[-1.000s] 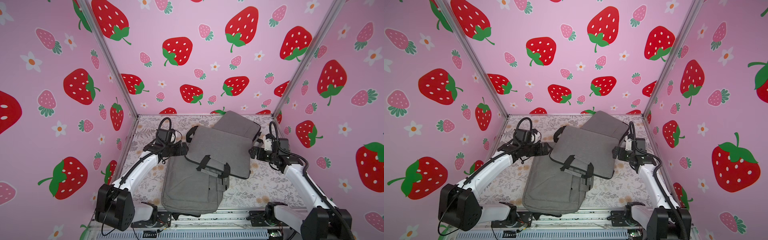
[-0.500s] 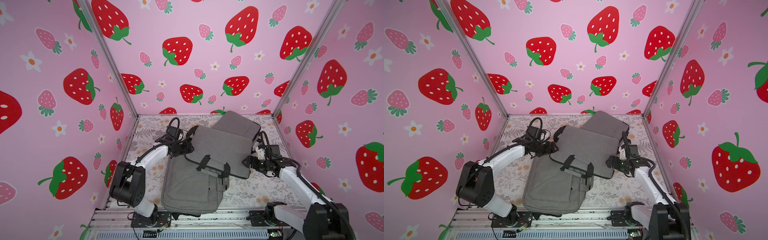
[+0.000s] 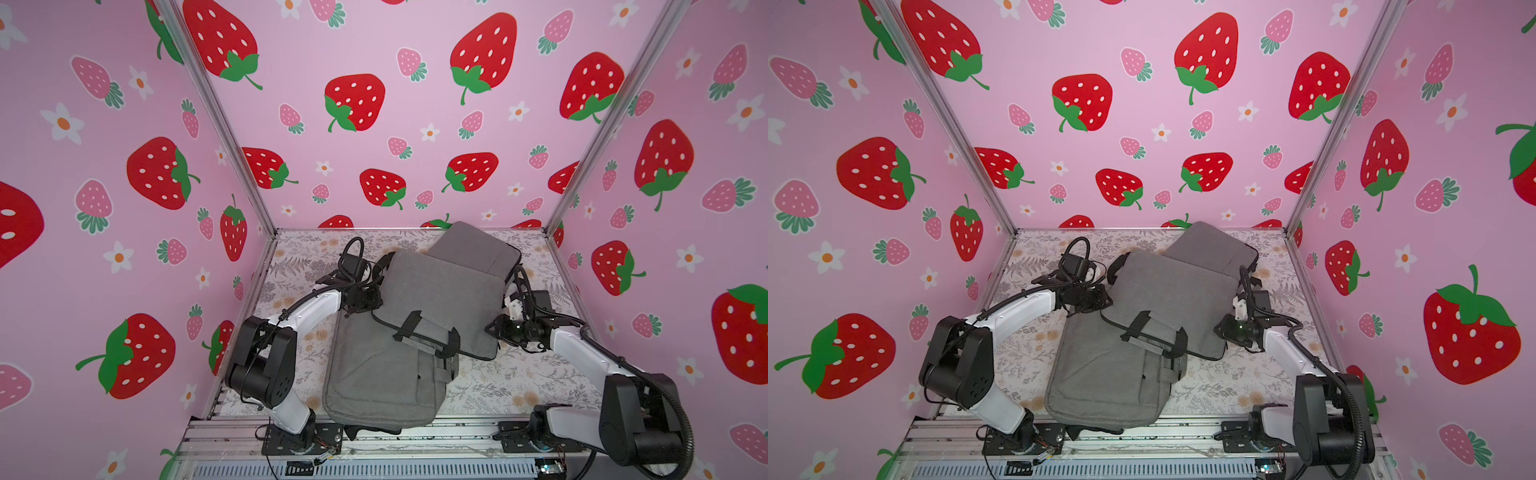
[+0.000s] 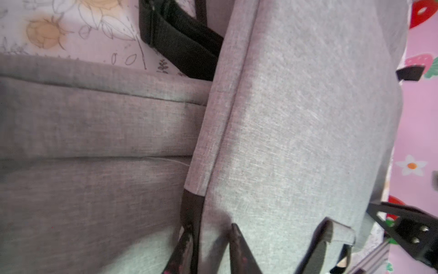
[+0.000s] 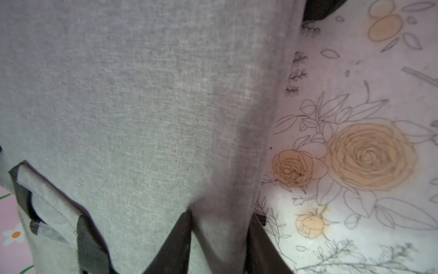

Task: Open the zippered laptop bag and take out the laptop
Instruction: Adjust the zippered laptop bag.

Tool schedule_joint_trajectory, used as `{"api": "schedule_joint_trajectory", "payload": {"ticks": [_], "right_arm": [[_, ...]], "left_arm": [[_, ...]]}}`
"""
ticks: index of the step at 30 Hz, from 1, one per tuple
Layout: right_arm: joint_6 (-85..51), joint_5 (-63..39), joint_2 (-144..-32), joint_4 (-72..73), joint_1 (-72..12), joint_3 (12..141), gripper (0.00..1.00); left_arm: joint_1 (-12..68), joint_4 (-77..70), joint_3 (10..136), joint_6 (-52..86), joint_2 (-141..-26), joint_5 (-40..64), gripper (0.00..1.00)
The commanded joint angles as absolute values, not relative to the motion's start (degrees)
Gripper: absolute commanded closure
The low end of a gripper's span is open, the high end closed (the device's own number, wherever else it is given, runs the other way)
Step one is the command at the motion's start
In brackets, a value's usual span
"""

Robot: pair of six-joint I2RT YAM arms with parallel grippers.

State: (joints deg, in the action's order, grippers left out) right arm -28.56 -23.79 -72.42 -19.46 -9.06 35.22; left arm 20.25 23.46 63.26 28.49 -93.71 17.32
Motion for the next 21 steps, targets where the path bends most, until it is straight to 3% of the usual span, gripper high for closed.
{"api": "schedule_joint_trajectory", "payload": {"ticks": [1, 3, 11, 21], "right_arm": [[-28.75, -28.65, -72.28, -17.40, -9.67, 35.41, 0.82], [-29.16, -29.43, -71.09, -17.70, -9.72, 35.81, 0.90], [-30.52, -32.31, -67.06, -20.44, -9.83, 43.63, 0.98], [-31.62, -34.27, -81.62, -16.94, -16.38, 58.63, 1.00]], "left_arm": [[21.32, 24.57, 64.87, 28.28, -93.73, 20.93, 0.89], [21.32, 25.22, 65.55, 27.79, -93.27, 21.09, 1.00], [18.93, 28.53, 68.53, 25.96, -90.74, 20.02, 1.00], [10.67, 32.73, 73.65, 22.98, -89.38, 19.56, 1.00]]}}
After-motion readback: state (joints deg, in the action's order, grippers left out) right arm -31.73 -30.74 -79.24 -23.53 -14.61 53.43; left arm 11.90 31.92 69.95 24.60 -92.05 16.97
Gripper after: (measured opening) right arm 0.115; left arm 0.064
